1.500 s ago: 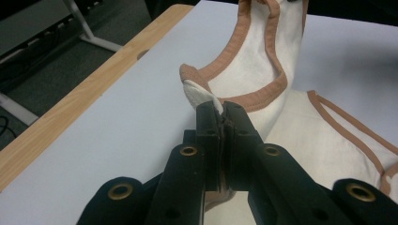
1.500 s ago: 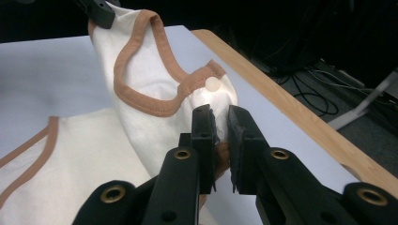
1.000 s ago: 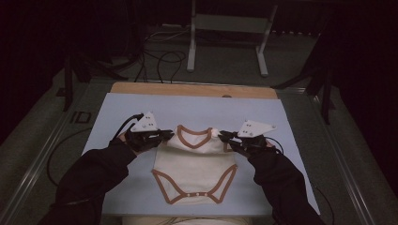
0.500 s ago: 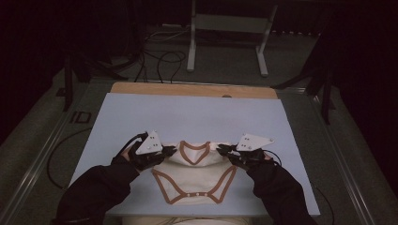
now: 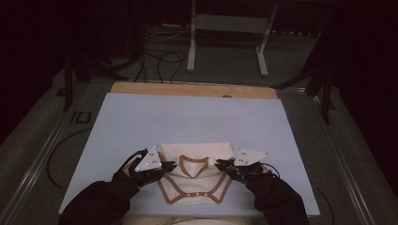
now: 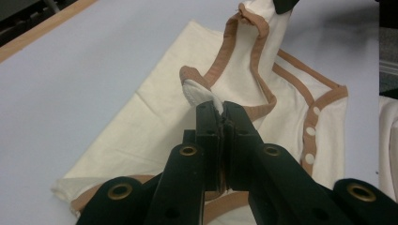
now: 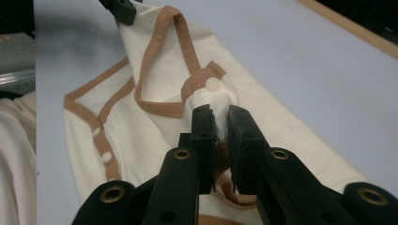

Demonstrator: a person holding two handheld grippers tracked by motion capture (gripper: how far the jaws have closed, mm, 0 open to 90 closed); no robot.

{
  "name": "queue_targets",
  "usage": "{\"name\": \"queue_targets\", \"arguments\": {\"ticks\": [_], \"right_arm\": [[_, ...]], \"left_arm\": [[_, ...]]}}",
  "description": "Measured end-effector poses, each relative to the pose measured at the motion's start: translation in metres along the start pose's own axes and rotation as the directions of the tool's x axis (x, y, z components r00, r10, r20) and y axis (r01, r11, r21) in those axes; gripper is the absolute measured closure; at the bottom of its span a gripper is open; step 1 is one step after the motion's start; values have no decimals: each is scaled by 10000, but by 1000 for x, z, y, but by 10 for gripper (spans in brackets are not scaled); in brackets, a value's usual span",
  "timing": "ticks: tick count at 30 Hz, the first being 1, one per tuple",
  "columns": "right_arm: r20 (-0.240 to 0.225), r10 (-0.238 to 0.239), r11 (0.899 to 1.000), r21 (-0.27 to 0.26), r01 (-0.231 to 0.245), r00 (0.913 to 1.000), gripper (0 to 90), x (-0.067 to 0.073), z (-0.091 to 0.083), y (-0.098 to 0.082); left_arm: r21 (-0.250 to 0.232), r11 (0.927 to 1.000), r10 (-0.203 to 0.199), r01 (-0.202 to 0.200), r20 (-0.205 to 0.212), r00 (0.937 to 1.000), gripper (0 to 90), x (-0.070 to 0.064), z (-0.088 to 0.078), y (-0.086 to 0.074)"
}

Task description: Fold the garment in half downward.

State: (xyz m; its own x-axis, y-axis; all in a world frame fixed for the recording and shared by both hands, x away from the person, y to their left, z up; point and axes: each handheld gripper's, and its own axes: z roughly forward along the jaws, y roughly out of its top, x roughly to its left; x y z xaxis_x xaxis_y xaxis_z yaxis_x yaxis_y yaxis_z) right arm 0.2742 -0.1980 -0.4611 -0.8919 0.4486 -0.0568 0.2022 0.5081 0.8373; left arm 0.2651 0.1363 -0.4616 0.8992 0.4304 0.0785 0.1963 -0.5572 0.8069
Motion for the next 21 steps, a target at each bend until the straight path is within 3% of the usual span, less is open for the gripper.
{"name": "queue_targets", "arguments": {"ticks": [9,19,21], "right_arm": [[-309,200,9997,123,-197,9993,819,8,0,-16],[-457,469,9966,705,-436,9979,815,11,8,-32],[-470,439,9967,708,-406,9979,814,11,9,-34]], "left_arm": [[181,9995,-261,254,376,9990,870,-7,7,-13],[806,9949,-680,608,888,9937,868,-6,19,-30],[863,9949,-604,524,924,9939,867,-7,19,-32]]}}
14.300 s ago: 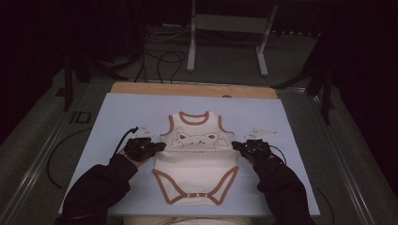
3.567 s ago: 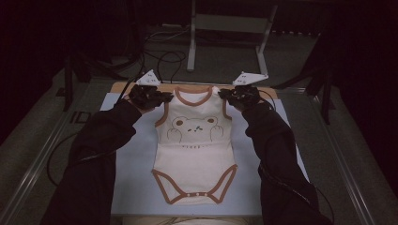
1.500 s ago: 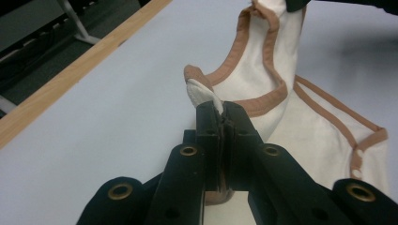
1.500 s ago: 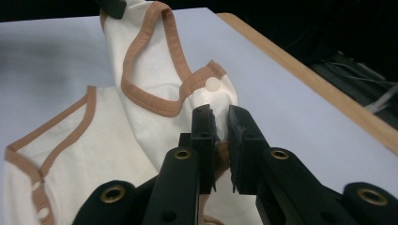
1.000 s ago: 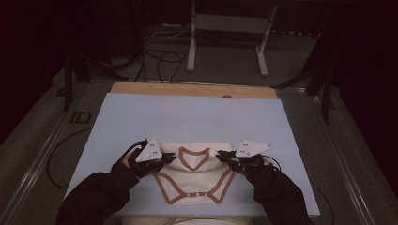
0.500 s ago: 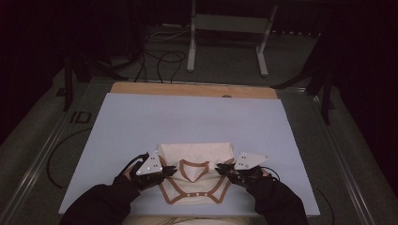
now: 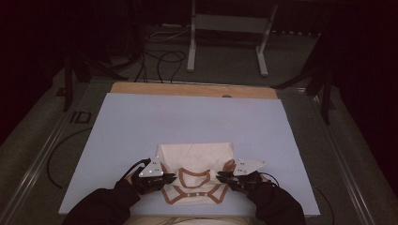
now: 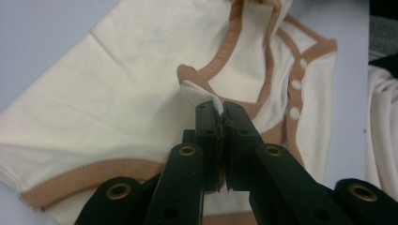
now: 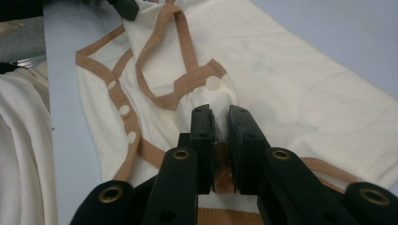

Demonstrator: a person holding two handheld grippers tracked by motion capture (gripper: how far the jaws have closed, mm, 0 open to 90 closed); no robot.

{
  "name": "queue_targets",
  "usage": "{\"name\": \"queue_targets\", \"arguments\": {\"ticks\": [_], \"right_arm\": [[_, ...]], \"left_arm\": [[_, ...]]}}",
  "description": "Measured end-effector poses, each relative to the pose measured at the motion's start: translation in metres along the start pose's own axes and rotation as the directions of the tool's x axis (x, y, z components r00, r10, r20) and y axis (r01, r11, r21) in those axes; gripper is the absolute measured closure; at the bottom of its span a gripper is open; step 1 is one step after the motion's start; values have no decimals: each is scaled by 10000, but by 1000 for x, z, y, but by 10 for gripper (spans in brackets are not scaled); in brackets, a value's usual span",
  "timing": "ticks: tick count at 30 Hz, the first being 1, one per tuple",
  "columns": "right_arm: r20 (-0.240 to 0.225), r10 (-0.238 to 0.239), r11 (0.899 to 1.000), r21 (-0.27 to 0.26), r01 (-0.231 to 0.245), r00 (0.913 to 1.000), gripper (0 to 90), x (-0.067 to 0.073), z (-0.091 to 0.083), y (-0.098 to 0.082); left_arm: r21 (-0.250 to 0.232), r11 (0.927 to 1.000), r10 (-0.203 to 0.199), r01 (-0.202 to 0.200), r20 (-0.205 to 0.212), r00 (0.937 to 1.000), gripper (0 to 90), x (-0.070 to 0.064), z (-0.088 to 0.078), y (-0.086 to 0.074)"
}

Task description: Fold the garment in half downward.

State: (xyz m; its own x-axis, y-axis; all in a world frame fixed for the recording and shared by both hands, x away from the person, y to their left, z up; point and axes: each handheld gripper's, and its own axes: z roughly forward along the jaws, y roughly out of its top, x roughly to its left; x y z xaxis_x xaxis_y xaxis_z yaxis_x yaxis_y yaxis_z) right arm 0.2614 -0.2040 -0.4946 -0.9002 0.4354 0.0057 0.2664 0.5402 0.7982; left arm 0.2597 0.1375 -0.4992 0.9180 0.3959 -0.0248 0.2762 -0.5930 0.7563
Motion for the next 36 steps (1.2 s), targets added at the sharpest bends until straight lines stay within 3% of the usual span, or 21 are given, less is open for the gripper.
{"name": "queue_targets", "arguments": {"ticks": [5,10,14,17,24,33,36], "right_arm": [[-196,6,10000,-61,-7,9998,808,4,-3,-1],[-426,57,10000,-55,-59,9991,784,8,-6,-3],[-618,181,9998,-98,-187,9979,696,8,-7,-5],[-791,253,9994,-201,-270,9965,598,10,-7,-4],[-1077,-40,10000,23,43,9942,563,15,-5,-3],[-1039,141,9999,-4,-143,9945,528,14,-4,-3],[-1014,127,9999,-14,-129,9948,497,14,-4,-2]], "left_arm": [[-181,9998,64,-58,361,9993,856,-3,-1,-3],[-341,9994,79,-40,1144,9934,783,-5,-4,-5],[-375,9990,275,-225,1379,9901,664,-8,-6,-5],[-309,9988,429,-385,1552,9870,629,-11,-7,-5],[292,9962,731,-816,2232,9720,639,-21,-9,-8],[922,9930,484,-734,2492,9673,630,-24,-8,-22],[888,9938,410,-663,2613,9644,605,-24,-9,-23]]}}
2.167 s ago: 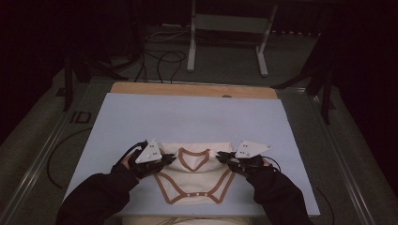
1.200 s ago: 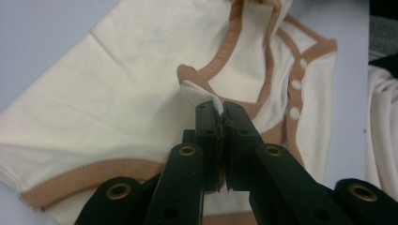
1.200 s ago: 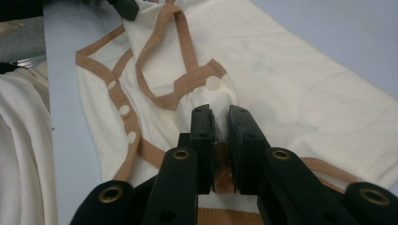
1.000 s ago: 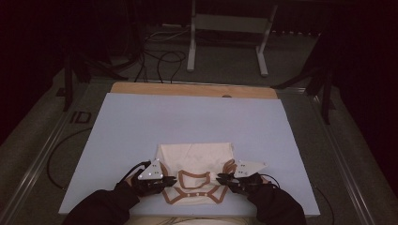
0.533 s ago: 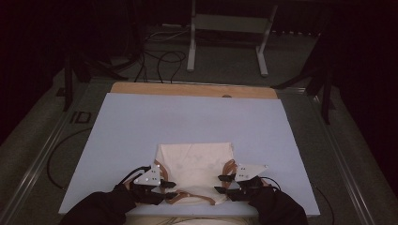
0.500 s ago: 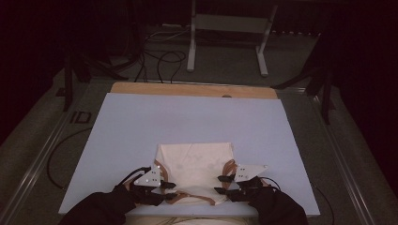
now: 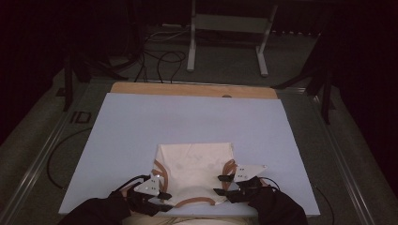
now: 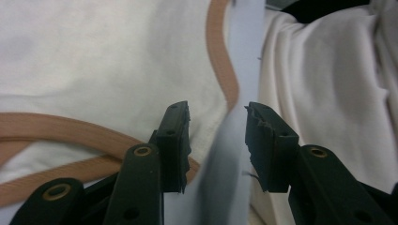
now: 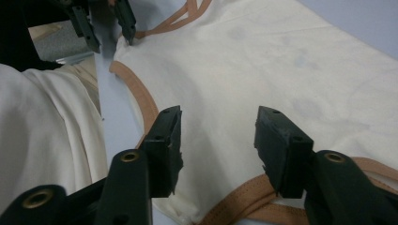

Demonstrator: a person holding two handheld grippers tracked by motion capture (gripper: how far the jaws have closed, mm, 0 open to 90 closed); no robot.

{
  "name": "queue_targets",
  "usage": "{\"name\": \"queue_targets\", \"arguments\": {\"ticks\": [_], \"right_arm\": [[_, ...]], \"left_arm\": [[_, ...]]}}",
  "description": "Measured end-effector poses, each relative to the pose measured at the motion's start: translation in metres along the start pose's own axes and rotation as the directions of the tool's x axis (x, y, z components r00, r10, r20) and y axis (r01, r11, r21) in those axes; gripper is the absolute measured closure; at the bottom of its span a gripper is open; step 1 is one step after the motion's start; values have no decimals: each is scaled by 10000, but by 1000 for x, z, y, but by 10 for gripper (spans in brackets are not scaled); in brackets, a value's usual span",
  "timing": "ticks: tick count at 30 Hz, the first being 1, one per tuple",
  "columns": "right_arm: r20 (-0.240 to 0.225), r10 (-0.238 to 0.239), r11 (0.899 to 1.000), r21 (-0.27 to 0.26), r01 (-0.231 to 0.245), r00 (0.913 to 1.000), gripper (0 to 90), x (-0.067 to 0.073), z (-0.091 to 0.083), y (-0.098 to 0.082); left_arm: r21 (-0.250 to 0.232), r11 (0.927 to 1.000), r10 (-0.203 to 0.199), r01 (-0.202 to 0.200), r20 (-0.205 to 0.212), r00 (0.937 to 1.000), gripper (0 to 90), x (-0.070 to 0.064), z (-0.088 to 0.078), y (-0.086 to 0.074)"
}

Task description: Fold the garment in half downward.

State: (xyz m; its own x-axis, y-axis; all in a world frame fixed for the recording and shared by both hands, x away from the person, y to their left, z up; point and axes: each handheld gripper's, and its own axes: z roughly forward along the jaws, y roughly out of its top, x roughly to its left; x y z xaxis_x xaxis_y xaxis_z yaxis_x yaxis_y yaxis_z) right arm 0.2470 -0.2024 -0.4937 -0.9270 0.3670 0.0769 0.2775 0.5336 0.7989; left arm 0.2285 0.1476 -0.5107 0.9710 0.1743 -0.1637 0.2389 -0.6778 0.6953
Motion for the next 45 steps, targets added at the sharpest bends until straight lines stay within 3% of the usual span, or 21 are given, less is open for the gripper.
{"name": "queue_targets", "arguments": {"ticks": [5,6,12,18,22,27,28,33,34,36,38,40,41,42,45], "right_arm": [[222,155,9999,-45,-154,9996,388,-2,0,0],[270,332,9992,-232,-326,9991,324,-5,0,-1],[245,674,9959,-624,-658,9974,184,-6,-3,0],[161,890,9920,-913,-872,9959,143,-10,-8,2],[291,788,9920,-1008,-755,9965,134,-13,-11,4],[454,629,9930,-1029,-580,9970,105,-17,-14,8],[689,543,9934,-1043,-469,9961,100,-19,-17,11],[946,452,9935,-1088,-348,9945,100,-27,-22,19],[1046,446,9936,-1080,-333,9935,101,-32,-24,23],[1084,488,9924,-1177,-359,9929,101,-37,-26,28],[1142,467,9913,-1276,-319,9924,102,-41,-27,31],[1203,489,9905,-1333,-327,9915,102,-46,-28,35],[1263,451,9906,-1342,-280,9910,103,-48,-28,36],[1263,451,9906,-1342,-280,9910,103,-48,-28,36],[1379,541,9906,-1320,-358,9890,104,-59,-28,41]], "left_arm": [[-502,9987,-107,100,-131,9999,514,1,-6,3],[-631,9979,-137,117,-316,9994,433,1,-10,4],[-1291,9909,-493,388,-792,9956,232,9,-23,7],[-1637,9858,-536,379,-925,9943,17,17,-32,10],[-1972,9793,-702,448,-1242,9898,4,22,-39,13],[-2081,9775,-658,347,-1444,9873,4,28,-46,19],[-2154,9761,-636,285,-1578,9854,4,31,-50,22],[-2360,9717,-528,112,-1706,9839,4,43,-57,29],[-2389,9711,-462,-13,-1929,9801,4,47,-59,32],[-2599,9656,-468,-16,-1798,9826,4,53,-61,35],[-2817,9594,-478,-106,-1998,9787,4,58,-65,37],[-2876,9577,-496,-101,-1995,9786,4,60,-65,38],[-3038,9527,-563,-118,-2145,9751,4,64,-67,39],[-3038,9527,-563,-118,-2145,9751,4,64,-67,39],[-3065,9518,-700,-97,-2482,9662,4,74,-69,42]]}}
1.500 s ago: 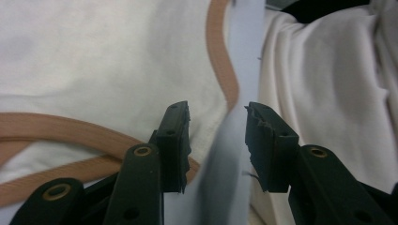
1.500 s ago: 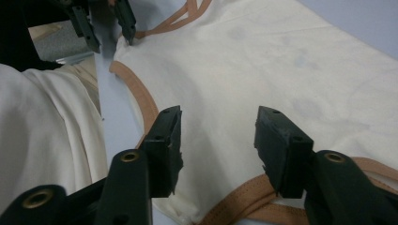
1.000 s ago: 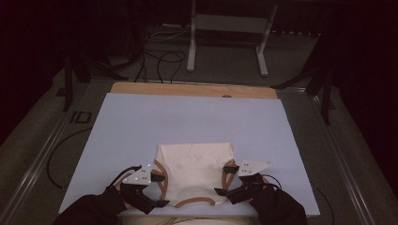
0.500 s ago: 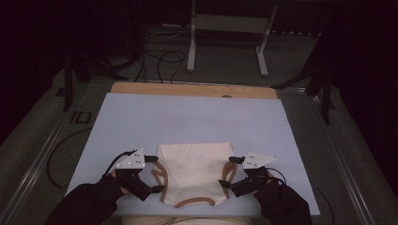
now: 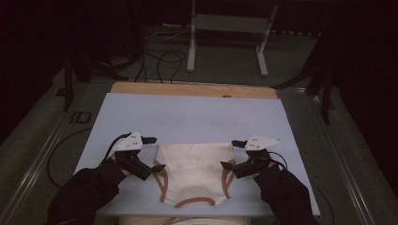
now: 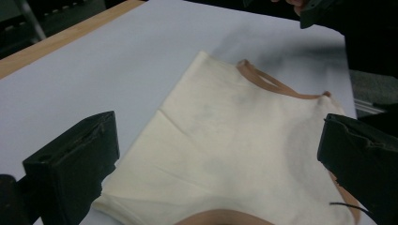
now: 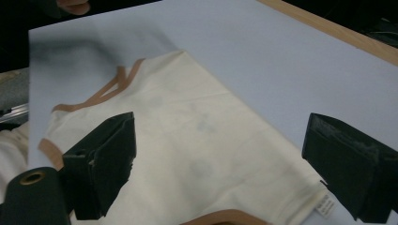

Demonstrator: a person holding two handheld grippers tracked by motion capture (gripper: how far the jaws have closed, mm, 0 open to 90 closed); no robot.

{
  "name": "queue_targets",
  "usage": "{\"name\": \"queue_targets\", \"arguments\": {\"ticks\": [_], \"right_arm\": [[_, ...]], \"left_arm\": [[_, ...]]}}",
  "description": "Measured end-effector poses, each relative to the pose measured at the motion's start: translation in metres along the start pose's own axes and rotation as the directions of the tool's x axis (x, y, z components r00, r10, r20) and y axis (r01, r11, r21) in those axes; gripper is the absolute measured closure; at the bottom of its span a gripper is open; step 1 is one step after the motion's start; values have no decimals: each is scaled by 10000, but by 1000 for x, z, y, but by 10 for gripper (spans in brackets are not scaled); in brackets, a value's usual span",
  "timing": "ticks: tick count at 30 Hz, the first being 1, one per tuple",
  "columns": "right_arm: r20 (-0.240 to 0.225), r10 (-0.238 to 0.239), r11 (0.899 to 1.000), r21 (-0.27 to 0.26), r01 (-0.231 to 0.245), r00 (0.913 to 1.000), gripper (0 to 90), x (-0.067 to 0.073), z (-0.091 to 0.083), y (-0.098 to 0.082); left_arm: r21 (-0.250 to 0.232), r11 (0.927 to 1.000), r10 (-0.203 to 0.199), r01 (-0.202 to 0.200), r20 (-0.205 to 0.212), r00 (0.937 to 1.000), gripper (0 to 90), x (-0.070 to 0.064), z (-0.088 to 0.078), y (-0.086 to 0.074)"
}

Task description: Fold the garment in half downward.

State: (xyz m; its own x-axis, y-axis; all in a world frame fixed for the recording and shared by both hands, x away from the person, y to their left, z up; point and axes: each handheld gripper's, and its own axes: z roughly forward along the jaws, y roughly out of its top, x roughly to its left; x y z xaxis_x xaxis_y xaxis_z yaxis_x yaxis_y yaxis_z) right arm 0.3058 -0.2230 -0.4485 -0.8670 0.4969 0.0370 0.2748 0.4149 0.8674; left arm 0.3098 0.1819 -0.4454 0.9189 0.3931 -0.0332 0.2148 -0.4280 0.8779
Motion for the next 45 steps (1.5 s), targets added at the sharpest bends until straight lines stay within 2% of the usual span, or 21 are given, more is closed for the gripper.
{"name": "queue_targets", "arguments": {"ticks": [4,5,10,12,13,14,21,23,28,35,41,45], "right_arm": [[148,36,10000,-73,-35,9999,104,-7,2,3],[178,99,9998,-151,-97,9998,104,-10,2,4],[498,170,9997,-209,-160,9986,104,-24,5,8],[603,256,9995,-204,-244,9978,104,-29,8,8],[625,264,9995,-197,-252,9977,104,-30,9,7],[614,332,9993,-219,-319,9976,103,-33,11,7],[858,628,9980,-88,-623,9943,103,-47,21,1],[838,724,9974,-41,-723,9939,103,-52,24,-1],[904,922,9957,53,-930,9916,105,-61,29,-7],[874,1267,9904,445,-1309,9881,119,-73,36,-17],[829,1514,9854,653,-1570,9850,122,-77,41,-24],[854,1405,9840,983,-1487,9864,127,-77,46,-27]], "left_arm": [[9,9999,-105,105,-198,9997,3,7,1,1],[-13,10000,-100,99,-428,9990,3,11,2,1],[43,9996,-274,278,-678,9973,3,20,8,-1],[62,9993,-366,372,-719,9967,3,24,10,-2],[329,9983,-461,488,-777,9959,3,27,12,-2],[389,9976,-547,576,-718,9959,3,28,14,-3],[469,9951,-818,865,-942,9922,4,39,20,-10],[611,9935,-883,956,-1123,9897,4,45,23,-12],[748,9903,-1084,1170,-1110,9879,15,52,26,-17],[1117,9814,-1436,1564,-1144,9830,39,58,33,-27],[1580,9716,-1593,1764,-1147,9805,77,62,40,-36],[1792,9647,-1729,1931,-1222,9773,127,62,43,-41]]}}
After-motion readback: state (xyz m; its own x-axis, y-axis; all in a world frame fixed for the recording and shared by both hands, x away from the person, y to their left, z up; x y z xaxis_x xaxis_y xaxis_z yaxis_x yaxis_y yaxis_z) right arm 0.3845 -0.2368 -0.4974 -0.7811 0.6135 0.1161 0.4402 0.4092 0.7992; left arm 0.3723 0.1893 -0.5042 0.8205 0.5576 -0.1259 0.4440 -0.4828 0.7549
